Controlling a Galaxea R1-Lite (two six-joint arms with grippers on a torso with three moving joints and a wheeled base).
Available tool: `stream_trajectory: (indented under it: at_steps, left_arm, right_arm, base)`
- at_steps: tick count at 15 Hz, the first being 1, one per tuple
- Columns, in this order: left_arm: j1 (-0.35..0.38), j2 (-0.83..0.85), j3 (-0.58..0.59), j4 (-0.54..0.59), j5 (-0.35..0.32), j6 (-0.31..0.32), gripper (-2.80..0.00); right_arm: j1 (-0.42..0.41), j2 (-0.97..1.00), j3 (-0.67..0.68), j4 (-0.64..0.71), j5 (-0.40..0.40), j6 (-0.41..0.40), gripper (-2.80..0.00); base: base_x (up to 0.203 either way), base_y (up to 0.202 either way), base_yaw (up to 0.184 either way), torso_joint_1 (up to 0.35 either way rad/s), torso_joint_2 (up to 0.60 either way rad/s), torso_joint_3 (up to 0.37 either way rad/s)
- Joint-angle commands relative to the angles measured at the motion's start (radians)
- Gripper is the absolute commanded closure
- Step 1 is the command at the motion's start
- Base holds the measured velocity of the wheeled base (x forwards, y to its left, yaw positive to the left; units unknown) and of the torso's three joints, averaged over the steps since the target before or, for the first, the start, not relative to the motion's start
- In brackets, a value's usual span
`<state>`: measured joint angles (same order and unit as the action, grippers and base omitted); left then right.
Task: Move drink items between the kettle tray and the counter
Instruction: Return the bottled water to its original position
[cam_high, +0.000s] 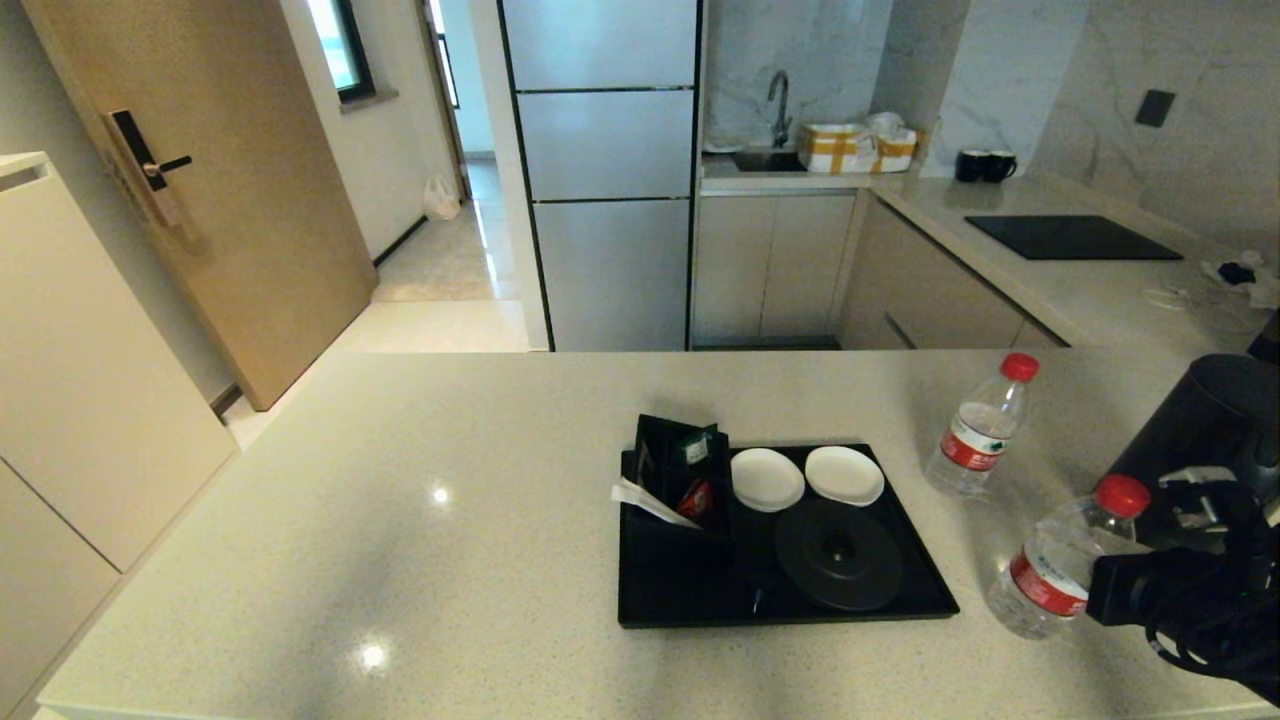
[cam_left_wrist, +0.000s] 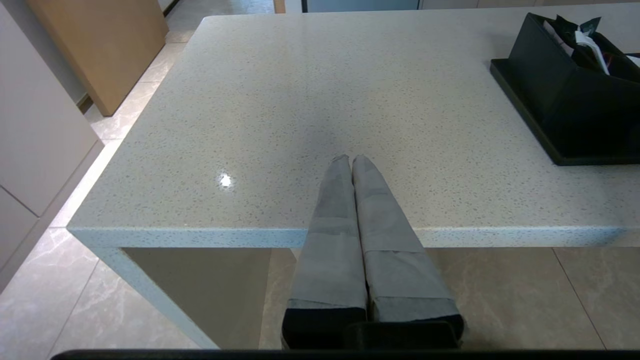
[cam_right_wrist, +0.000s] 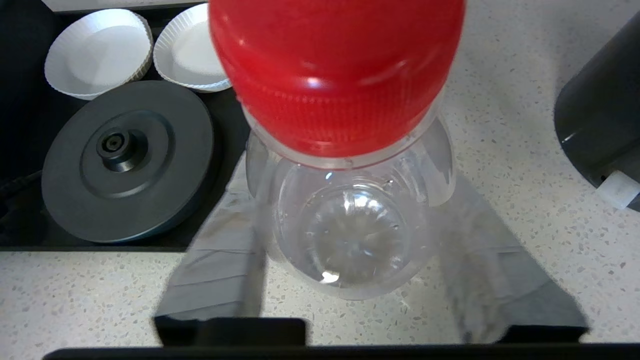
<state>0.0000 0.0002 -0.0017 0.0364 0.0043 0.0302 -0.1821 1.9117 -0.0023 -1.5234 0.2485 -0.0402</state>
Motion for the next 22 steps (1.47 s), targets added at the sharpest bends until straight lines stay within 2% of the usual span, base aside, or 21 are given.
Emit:
stream_trajectory:
  at_steps: [1,4,8,13,15,16,17,19,20,21,22]
  left_arm:
    - [0.000,0.000,0.000,0.000,0.000,0.000,0.00]
    - [0.000,0.000,0.000,0.000,0.000,0.000,0.00]
    - [0.000,0.000,0.000,0.000,0.000,0.000,0.00]
    - [0.000,0.000,0.000,0.000,0.000,0.000,0.00]
    - [0.000,0.000,0.002,0.000,0.000,0.000,0.00]
    - [0.000,0.000,0.000,0.000,0.000,0.000,0.00]
    - [0.002,0.000,0.002,0.000,0.000,0.000,0.00]
    - [0.001,0.000,0.000,0.000,0.000,0.000,0.00]
    - [0.000,0.000,0.002,0.000,0.000,0.000,0.00]
    - [0.000,0.000,0.000,0.000,0.000,0.000,0.00]
    - [0.000,0.000,0.000,0.000,0.000,0.000,0.00]
  right_arm:
    - [0.000,0.000,0.001,-0.007,0.002,0.000,0.00]
    - [0.000,0.001,0.001,-0.007,0.006,0.005,0.00]
    - [0.007,-0.103,-0.004,0.001,0.007,0.015,0.00]
    - [0.020,-0.190,-0.040,0.067,0.005,0.009,0.00]
    - [0.033,-0.308,-0.090,0.204,0.006,0.009,0.00]
    - [0.039,-0.383,-0.137,0.325,0.007,0.009,0.00]
    - [0.047,-0.457,-0.202,0.484,0.012,0.010,0.00]
    - [0.061,-0.583,-0.402,0.887,0.035,0.007,0.00]
    - [0.071,-0.605,-0.485,1.028,0.048,0.003,0.00]
    - [0.081,-0.615,-0.529,1.088,0.058,-0.001,0.00]
    - [0.089,-0.621,-0.535,1.073,0.066,-0.004,0.00]
  base:
    - [0.000,0.000,0.000,0.000,0.00,0.000]
    - [0.000,0.000,0.000,0.000,0.00,0.000]
    - [0.000,0.000,0.000,0.000,0.00,0.000]
    - [0.000,0.000,0.000,0.000,0.00,0.000]
    - [0.000,0.000,0.000,0.000,0.00,0.000]
    - [0.000,0.000,0.000,0.000,0.00,0.000]
    - [0.000,0.000,0.000,0.000,0.00,0.000]
    - [0.000,0.000,0.000,0.000,0.00,0.000]
    - [0.000,0.000,0.000,0.000,0.00,0.000]
    - [0.000,0.000,0.000,0.000,0.00,0.000]
    - [0.000,0.000,0.000,0.000,0.00,0.000]
